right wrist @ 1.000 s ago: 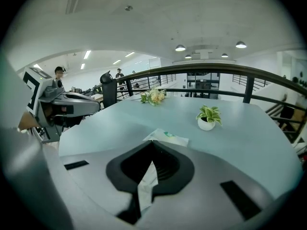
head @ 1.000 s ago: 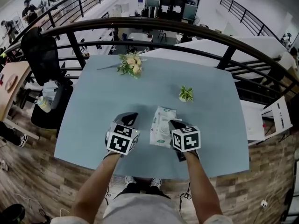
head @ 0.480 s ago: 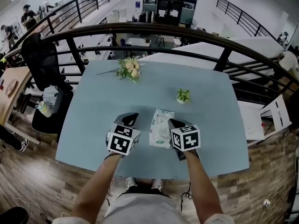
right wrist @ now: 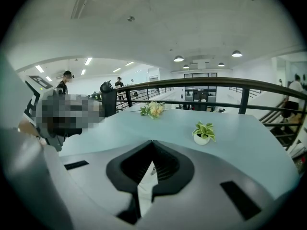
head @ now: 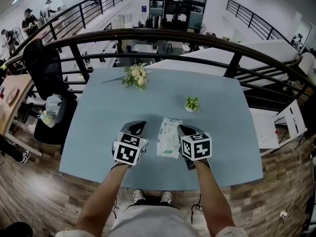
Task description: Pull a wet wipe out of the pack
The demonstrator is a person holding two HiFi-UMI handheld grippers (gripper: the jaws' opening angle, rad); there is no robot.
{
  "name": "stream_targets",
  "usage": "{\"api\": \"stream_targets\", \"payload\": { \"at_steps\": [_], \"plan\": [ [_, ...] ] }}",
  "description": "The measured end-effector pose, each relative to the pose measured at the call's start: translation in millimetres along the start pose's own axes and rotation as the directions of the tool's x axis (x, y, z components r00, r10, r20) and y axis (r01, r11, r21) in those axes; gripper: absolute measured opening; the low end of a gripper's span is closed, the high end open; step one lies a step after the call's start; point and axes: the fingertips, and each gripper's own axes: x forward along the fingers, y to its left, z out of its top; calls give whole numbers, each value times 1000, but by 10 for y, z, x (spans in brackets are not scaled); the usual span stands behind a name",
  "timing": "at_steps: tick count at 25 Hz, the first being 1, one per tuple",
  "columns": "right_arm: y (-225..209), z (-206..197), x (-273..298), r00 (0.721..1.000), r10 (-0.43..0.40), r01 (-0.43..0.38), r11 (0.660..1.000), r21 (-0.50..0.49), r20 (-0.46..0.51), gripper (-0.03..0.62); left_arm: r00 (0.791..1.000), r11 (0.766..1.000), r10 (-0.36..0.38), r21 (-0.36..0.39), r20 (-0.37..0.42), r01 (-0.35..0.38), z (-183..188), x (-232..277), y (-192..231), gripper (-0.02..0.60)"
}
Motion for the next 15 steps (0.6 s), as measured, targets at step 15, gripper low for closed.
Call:
{"api": "stream_targets", "payload": {
  "at_steps": [15],
  "plan": [
    [-37, 311, -107, 996, -21, 21, 1000, 2, 91, 5, 1000, 1000, 2, 8, 10, -2, 68, 16, 47, -8]
  ]
}}
